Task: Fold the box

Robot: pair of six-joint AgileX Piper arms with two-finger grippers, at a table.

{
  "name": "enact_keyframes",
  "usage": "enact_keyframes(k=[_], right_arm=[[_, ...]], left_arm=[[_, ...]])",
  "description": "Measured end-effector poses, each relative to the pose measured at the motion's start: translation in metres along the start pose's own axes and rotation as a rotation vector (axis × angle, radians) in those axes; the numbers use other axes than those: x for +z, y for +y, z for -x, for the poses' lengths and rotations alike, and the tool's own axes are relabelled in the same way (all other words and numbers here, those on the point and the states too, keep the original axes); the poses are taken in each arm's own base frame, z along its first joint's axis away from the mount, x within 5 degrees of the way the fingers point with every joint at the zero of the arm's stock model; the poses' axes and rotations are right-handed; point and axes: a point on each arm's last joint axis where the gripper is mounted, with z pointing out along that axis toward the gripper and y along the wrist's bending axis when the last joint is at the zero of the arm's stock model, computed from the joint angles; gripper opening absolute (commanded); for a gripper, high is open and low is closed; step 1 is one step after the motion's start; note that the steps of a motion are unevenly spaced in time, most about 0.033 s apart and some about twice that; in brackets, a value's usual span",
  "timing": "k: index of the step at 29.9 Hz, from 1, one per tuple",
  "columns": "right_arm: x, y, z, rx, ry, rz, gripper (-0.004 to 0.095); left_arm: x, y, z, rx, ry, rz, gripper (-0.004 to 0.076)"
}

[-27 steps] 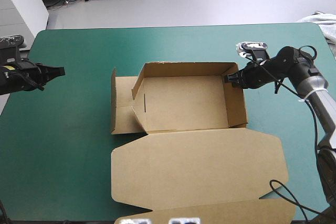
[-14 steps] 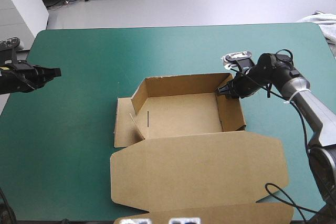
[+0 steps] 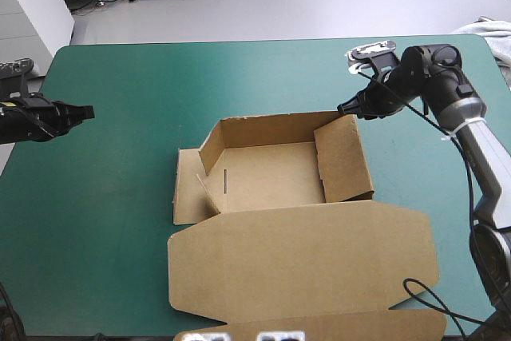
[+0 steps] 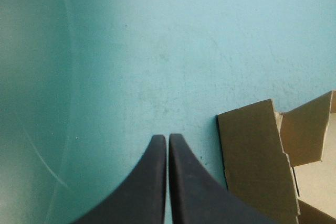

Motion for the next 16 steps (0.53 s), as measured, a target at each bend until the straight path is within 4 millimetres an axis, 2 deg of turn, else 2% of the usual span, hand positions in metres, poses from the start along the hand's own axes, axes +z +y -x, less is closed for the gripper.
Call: enact_keyframes(k=[8, 16], right_arm=[[-0.039, -0.004, 0.014, -0.004, -0.017, -0.059, 0.031], [-0.046, -0.004, 0.018, 0.012, -0.04, -0.064, 0.0311]], left_arm=[[0.0, -0.001, -0.001, -0.004, 0.011, -0.015, -0.0008], [0.0, -0.004, -0.005, -0.006, 0.057, -0.04, -0.0008]])
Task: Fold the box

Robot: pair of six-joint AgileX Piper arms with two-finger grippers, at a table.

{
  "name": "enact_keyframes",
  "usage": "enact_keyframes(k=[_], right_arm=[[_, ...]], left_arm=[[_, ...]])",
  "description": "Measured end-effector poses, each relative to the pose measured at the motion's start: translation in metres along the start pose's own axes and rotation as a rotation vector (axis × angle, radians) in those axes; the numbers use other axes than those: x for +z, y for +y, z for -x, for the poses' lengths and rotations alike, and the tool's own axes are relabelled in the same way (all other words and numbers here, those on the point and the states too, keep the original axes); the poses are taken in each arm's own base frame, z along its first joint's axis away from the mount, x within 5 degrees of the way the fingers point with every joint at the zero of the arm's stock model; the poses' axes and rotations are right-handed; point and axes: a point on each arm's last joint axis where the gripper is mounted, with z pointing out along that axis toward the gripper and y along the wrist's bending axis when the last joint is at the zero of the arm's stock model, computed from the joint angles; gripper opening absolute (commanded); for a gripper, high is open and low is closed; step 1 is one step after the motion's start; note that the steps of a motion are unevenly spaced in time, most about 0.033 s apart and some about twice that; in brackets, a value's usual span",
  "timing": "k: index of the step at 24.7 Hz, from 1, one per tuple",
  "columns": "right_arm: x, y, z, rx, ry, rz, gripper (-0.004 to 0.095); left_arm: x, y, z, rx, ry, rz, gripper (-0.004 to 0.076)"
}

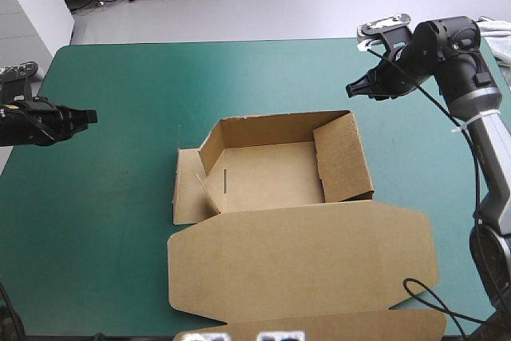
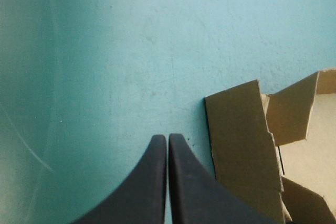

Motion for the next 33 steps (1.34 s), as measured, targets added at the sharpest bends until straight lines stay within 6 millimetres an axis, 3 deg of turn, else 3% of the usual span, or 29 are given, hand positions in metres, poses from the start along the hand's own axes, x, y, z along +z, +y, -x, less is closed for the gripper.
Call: enact_keyframes(k=[6, 9, 15, 22, 26, 28, 30, 32, 33], right_arm=[[0.0, 0.0, 0.0, 0.054, 0.0, 0.004, 0.0319], [0.006, 0.003, -0.003, 0.073, 0.02, 0.034, 0.0373], [0.035, 0.009, -0.024, 0.097, 0.142, 0.085, 0.0481], [0.066, 0.021, -0.048, 0.106, 0.267, 0.199, 0.0482], [0.095, 0.025, -0.057, 0.125, 0.346, 0.23, 0.0477], [0.113, 0.028, -0.065, 0.15, 0.401, 0.262, 0.0413], [0.13, 0.03, -0.069, 0.158, 0.439, 0.284, 0.0223], [0.134, 0.03, -0.07, 0.143, 0.443, 0.286, -0.0012], [0.134, 0.03, -0.069, 0.14, 0.44, 0.286, -0.0013]], left_arm=[[0.0, -0.002, -0.004, 0.007, 0.04, -0.018, -0.0008], [0.0, -0.002, -0.004, 0.007, 0.045, -0.02, -0.0008], [0.0, -0.002, -0.004, 0.007, 0.048, -0.022, -0.0008], [0.0, -0.002, -0.004, 0.007, 0.048, -0.022, -0.0008], [0.0, -0.002, -0.004, 0.007, 0.048, -0.022, -0.0008], [0.0, -0.002, -0.004, 0.007, 0.047, -0.021, -0.0008], [0.0, -0.002, -0.004, 0.007, 0.042, -0.019, -0.0008], [0.0, -0.002, -0.004, 0.007, 0.041, -0.019, -0.0008], [0.0, -0.002, -0.004, 0.007, 0.04, -0.018, -0.0008]])
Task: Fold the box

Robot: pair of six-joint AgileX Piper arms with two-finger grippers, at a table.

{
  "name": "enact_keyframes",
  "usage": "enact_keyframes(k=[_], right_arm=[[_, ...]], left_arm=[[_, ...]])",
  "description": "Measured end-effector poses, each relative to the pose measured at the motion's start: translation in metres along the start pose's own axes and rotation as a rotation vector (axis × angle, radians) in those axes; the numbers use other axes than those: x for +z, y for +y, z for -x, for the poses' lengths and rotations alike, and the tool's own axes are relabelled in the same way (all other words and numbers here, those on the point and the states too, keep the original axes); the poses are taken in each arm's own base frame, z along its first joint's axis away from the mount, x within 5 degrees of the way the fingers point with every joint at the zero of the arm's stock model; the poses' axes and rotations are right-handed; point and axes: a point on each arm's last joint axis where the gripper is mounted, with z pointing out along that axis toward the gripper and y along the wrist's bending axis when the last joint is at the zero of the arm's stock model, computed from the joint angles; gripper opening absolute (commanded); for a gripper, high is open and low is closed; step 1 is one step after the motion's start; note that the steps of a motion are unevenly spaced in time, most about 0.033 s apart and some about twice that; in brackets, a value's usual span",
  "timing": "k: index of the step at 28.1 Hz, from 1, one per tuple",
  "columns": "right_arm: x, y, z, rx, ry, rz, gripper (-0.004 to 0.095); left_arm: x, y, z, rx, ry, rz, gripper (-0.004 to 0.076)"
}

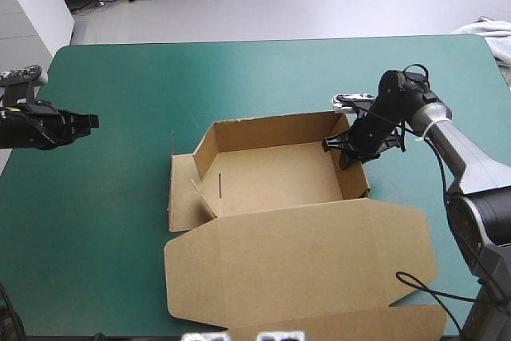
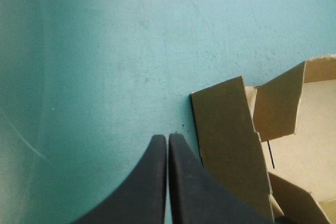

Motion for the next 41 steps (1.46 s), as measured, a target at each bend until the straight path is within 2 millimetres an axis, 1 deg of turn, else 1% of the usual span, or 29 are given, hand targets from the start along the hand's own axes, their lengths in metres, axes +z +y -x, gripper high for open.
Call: enact_keyframes(k=[6, 9, 12, 16, 20, 23, 26, 30, 33, 38, 41], right_arm=[[-0.002, 0.001, 0.002, -0.009, -0.037, 0.007, -0.0014], [-0.011, 0.004, 0.004, -0.01, -0.106, 0.008, -0.0015], [-0.026, 0.009, 0.003, -0.017, -0.169, 0.012, -0.0017], [-0.049, 0.016, -0.004, -0.033, -0.237, 0.008, -0.0017], [-0.072, 0.022, -0.011, -0.051, -0.309, -0.001, -0.0017], [-0.092, 0.027, -0.019, -0.064, -0.38, -0.006, -0.0017], [-0.115, 0.026, -0.028, -0.053, -0.455, -0.002, -0.0017], [-0.139, 0.019, -0.039, -0.023, -0.536, 0.012, -0.0017], [-0.152, 0.013, -0.044, -0.01, -0.585, 0.041, -0.0017], [-0.161, 0.015, -0.046, -0.024, -0.632, 0.115, -0.0017], [-0.162, 0.018, -0.046, -0.041, -0.647, 0.149, -0.0017]], left_arm=[[0.0, 0.0, 0.003, -0.005, -0.029, 0.0, -0.0008], [0.001, 0.0, 0.004, -0.016, -0.043, -0.012, -0.0008], [0.002, 0.004, 0.006, -0.052, -0.056, -0.03, -0.0008], [0.002, 0.018, 0.008, -0.121, -0.087, -0.048, -0.0008], [-0.003, 0.03, 0.01, -0.158, -0.125, -0.087, -0.0008], [-0.008, 0.036, 0.009, -0.178, -0.151, -0.109, -0.0008], [-0.013, 0.04, 0.009, -0.2, -0.177, -0.128, -0.0008], [-0.014, 0.037, 0.011, -0.206, -0.19, -0.188, -0.0008], [-0.016, 0.031, 0.013, -0.218, -0.21, -0.261, -0.0008], [-0.018, 0.023, 0.019, -0.242, -0.255, -0.352, -0.0008], [-0.013, 0.012, 0.021, -0.221, -0.242, -0.389, -0.0009]])
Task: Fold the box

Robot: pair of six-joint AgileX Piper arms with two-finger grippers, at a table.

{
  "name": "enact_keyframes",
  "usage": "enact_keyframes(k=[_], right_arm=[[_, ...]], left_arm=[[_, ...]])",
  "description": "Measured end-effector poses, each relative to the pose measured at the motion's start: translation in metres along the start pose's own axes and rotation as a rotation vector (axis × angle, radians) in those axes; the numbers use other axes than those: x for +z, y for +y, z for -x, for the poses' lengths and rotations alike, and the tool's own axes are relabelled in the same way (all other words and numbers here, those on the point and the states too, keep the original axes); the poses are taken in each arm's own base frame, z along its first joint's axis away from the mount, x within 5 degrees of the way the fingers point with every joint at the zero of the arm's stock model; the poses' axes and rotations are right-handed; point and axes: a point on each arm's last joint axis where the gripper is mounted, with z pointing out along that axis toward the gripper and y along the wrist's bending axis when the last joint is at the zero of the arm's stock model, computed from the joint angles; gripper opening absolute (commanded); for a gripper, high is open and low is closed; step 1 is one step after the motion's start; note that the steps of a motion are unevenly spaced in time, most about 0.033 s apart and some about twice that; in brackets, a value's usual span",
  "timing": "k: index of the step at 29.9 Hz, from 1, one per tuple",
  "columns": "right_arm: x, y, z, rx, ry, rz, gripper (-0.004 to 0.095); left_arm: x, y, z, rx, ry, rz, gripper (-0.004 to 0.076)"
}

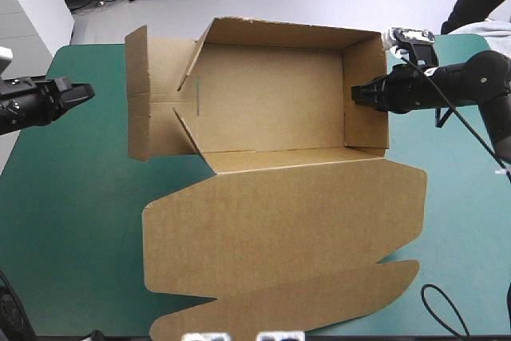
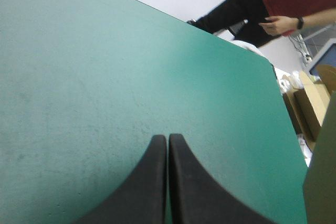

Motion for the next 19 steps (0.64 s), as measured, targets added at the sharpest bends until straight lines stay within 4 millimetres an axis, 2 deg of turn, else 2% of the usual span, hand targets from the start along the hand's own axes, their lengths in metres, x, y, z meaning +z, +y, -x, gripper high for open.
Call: enact_keyframes(k=[11, 19], right_arm=[[-0.001, -0.001, 0.004, -0.002, -0.047, 0.006, -0.0016], [0.0, -0.003, 0.006, -0.001, -0.077, -0.006, -0.0016]], left_arm=[[0.037, -0.043, -0.014, 0.056, 0.109, -0.179, -0.001], [0.038, -0.065, -0.019, 0.075, 0.11, -0.261, -0.001]])
